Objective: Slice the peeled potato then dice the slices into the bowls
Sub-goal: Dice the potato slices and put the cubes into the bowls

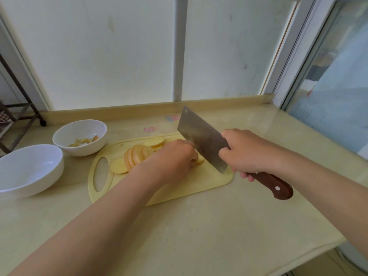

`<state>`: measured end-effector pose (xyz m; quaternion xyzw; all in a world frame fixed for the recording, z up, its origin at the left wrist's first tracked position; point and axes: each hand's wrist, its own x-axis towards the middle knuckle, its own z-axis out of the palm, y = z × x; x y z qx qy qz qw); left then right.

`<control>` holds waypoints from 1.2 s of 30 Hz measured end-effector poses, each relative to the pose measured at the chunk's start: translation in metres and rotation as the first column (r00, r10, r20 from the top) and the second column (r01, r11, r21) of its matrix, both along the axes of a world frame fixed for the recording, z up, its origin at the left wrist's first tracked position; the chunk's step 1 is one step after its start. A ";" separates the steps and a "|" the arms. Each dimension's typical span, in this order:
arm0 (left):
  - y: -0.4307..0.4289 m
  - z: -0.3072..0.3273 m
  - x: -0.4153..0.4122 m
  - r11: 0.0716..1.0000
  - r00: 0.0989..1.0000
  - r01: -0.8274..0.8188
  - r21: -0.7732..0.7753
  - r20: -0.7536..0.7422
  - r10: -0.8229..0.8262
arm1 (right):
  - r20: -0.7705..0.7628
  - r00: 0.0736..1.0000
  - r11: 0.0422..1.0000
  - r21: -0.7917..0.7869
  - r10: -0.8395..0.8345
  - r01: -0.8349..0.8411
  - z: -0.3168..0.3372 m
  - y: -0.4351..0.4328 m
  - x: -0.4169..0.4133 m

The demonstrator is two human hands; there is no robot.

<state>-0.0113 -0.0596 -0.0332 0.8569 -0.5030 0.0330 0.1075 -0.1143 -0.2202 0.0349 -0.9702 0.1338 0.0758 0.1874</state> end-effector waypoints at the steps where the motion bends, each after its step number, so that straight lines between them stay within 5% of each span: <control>1: 0.000 0.000 0.000 1.000 1.000 0.000 -0.008 -0.003 0.000 | -0.009 1.000 1.000 -0.006 0.005 -0.005 0.001 0.001 -0.001; 17: 0.001 -0.002 0.001 0.999 0.999 0.017 -0.048 -0.029 -0.019 | -0.198 0.980 0.989 -0.138 0.034 -0.062 0.017 0.006 -0.018; 36: 0.002 0.006 -0.002 1.000 0.998 0.019 0.017 0.054 -0.020 | 0.034 0.999 0.999 0.038 -0.028 0.027 -0.005 0.012 0.009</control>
